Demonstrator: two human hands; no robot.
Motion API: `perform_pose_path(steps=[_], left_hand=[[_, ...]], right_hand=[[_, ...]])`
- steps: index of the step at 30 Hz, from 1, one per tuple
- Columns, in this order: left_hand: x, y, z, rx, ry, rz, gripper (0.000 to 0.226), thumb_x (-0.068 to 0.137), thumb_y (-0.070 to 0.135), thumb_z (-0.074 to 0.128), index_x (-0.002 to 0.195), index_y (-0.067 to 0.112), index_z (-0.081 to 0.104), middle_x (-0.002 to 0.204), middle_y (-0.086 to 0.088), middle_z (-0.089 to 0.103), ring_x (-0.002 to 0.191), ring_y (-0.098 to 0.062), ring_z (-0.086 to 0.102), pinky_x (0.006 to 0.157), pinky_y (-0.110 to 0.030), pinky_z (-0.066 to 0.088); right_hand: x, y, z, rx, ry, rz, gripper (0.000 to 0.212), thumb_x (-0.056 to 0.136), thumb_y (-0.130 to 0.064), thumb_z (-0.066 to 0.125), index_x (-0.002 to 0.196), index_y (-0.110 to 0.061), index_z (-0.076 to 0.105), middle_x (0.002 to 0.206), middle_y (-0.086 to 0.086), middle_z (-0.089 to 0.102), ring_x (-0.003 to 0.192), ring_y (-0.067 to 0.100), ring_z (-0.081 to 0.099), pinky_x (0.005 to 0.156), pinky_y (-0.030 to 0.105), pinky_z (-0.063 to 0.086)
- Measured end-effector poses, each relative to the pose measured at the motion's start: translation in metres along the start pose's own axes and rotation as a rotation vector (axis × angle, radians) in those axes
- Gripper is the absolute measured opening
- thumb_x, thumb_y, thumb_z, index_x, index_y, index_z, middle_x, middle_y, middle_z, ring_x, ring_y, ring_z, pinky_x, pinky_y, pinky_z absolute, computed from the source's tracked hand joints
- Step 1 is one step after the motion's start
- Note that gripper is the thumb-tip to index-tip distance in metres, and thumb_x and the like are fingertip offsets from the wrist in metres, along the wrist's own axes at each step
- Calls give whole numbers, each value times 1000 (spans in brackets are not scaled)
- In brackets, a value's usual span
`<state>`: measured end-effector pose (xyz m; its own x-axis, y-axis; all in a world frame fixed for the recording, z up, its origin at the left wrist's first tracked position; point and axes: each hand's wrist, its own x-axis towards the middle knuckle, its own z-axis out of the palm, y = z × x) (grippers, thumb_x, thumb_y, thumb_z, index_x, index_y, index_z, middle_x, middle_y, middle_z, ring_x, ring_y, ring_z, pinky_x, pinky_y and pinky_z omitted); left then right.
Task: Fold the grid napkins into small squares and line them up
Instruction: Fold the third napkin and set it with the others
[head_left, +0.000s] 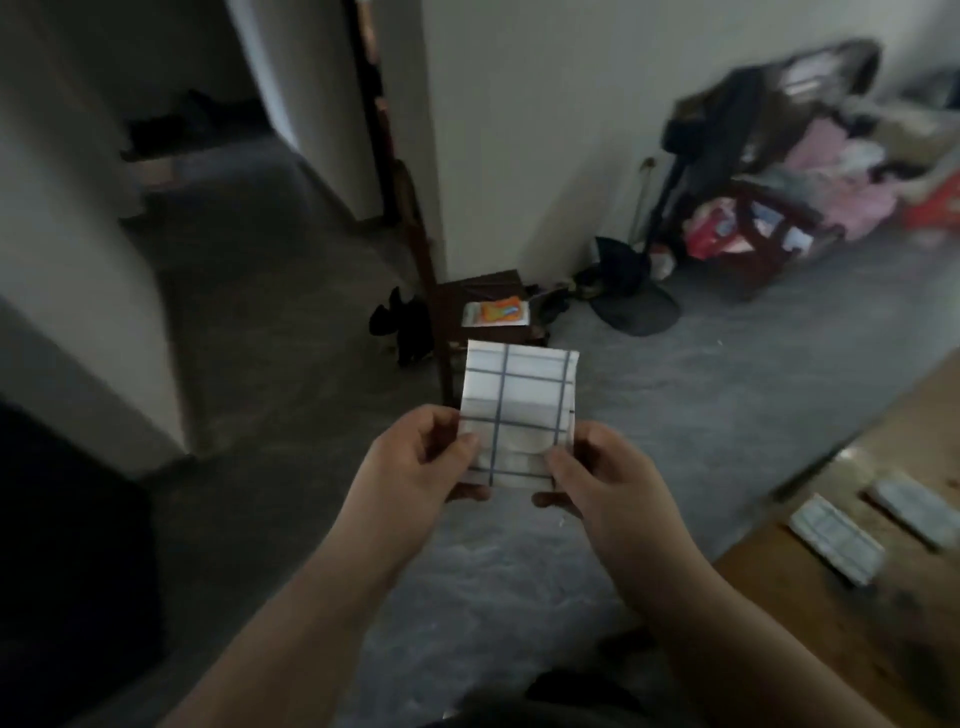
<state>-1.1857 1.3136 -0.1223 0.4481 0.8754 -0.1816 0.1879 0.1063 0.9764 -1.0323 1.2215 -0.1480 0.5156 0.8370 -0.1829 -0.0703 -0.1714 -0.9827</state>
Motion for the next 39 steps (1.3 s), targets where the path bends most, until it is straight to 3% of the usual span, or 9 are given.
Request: perform_pose_path(steps=[3,9,13,15,19,23,31,39], left_hand=[[66,9,25,9,-143,-23,10,98,7,60,102,12,69,90,-4,75,78,-18,74,64,-24,59],[187,20,95,57,-315,0,11,98,6,60,100,14,67,90,0,76,77,-16,73,62,-25,58],[275,41,144,131,-376,56,9,97,12,63,103,17,68,95,1,77,88,-21,75,77,-43,62],[312,57,165,128,-411,46,10,97,11,63,105,14,67,96,-2,77,85,-23,75,78,-46,62],[376,80,212,116,-482,63,8,97,8,63,103,10,67,93,-3,76,80,-19,75,68,-33,62],[426,81,266,55,-593,34,6,96,3,63,100,6,65,86,-2,75,76,-16,73,63,-26,59],[529,91,388,-5,-915,-51,8,94,-3,61,101,0,65,86,-5,76,78,-19,73,64,-27,60],[613,119,530,160,-1272,-54,11,94,-1,63,104,2,67,93,-11,76,83,-21,75,66,-24,59]], right_hand=[[41,-3,-19,80,113,7,14,99,-9,60,104,-15,71,96,5,76,89,22,74,77,35,62],[132,2,-70,176,299,18,13,99,-5,59,106,-8,69,96,8,76,87,21,74,71,27,60],[212,-8,-113,211,344,-8,12,99,-7,58,105,-8,68,95,5,76,88,20,74,71,24,59],[246,-18,-134,220,362,-8,11,99,-7,58,103,-9,68,93,2,76,86,18,74,70,23,58],[299,-34,-168,241,455,-21,11,99,-6,59,104,-12,67,93,0,76,87,17,74,71,26,59],[335,-35,-204,254,612,0,8,98,-6,61,106,-6,63,97,11,74,88,22,74,71,30,61],[406,-34,-283,265,899,67,13,98,-14,62,110,-9,64,103,10,73,93,21,74,79,36,62],[471,-42,-355,327,1245,128,15,99,-16,61,114,-18,65,104,-1,75,97,14,73,82,34,62]])
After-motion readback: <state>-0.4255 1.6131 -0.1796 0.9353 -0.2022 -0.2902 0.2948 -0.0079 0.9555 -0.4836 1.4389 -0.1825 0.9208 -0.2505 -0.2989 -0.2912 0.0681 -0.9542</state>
